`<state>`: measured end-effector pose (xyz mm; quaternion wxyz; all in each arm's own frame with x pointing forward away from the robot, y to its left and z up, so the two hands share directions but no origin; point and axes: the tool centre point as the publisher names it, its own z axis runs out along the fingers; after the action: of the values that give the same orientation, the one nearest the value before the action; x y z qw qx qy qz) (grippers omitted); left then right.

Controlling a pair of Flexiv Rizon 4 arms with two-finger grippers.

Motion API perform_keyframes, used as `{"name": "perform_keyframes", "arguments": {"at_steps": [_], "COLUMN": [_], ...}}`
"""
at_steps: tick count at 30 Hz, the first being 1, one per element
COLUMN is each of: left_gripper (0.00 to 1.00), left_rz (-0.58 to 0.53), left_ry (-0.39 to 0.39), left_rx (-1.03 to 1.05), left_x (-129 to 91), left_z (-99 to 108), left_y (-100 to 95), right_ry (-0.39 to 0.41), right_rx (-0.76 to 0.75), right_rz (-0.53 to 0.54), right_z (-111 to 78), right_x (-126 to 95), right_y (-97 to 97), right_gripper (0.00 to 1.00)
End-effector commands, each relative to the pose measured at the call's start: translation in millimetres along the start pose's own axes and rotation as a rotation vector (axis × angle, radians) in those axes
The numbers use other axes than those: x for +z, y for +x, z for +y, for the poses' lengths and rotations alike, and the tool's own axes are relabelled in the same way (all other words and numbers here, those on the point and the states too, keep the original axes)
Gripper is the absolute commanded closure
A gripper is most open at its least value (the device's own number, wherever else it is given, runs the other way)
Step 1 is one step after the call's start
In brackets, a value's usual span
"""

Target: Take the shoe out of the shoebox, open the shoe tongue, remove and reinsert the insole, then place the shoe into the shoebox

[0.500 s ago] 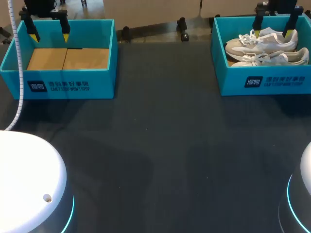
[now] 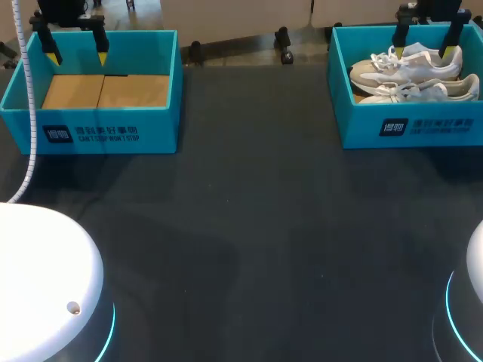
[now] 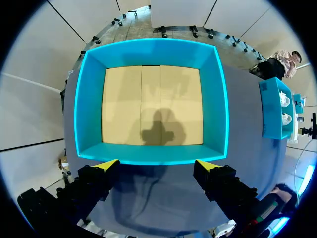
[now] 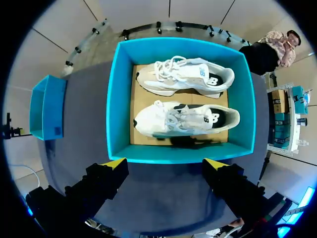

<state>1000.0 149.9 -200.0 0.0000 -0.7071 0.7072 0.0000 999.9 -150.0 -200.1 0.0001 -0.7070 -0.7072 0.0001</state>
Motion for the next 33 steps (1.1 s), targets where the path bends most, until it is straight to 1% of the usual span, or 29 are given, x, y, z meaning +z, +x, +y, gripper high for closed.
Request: {"name": "perform_keyframes", "arguments": {"at_steps": [1,7,9,13,16,19,21,26,33], "left_gripper": [0.0,0.0,0.0,0.0,0.0,0.0,0.0,0.0,0.0], "left_rz": [0.0,0.0,0.0,0.0,0.0,0.0,0.0,0.0,0.0], "left_ry": [0.0,0.0,0.0,0.0,0.0,0.0,0.0,0.0,0.0], "left_rx": [0.0,0.0,0.0,0.0,0.0,0.0,0.0,0.0,0.0], "left_x": [0,0,0,0,0,0,0,0,0], "left_z": [0,0,0,0,0,0,0,0,0], "left_y": [0.0,0.0,0.0,0.0,0.0,0.0,0.0,0.0,0.0], "right_ry": [0.0,0.0,-0.019,-0.035,-0.047,-0.05,-0.066,-0.055,-0.044], "right_rx": [0.0,0.0,-0.006,-0.01,0.002,0.005,-0.005,0.002,0.006], "right_rz": [0.0,0.0,0.019,-0.011,-0.024,-0.043,-0.054,-0.099,-0.097], "right_z": [0.0,0.0,-1.5,-3.8,-7.4,-9.2,-8.8,-3.4,4.3], "right_x": [0,0,1,3,4,8,14,32,55], "right_y": [0.0,0.0,-15.8,-40.9,-57.4,-69.5,-76.7,-96.0,-124.2], "right_gripper": [0.0,0.0,0.0,0.0,0.0,0.0,0.0,0.0,0.0]}}
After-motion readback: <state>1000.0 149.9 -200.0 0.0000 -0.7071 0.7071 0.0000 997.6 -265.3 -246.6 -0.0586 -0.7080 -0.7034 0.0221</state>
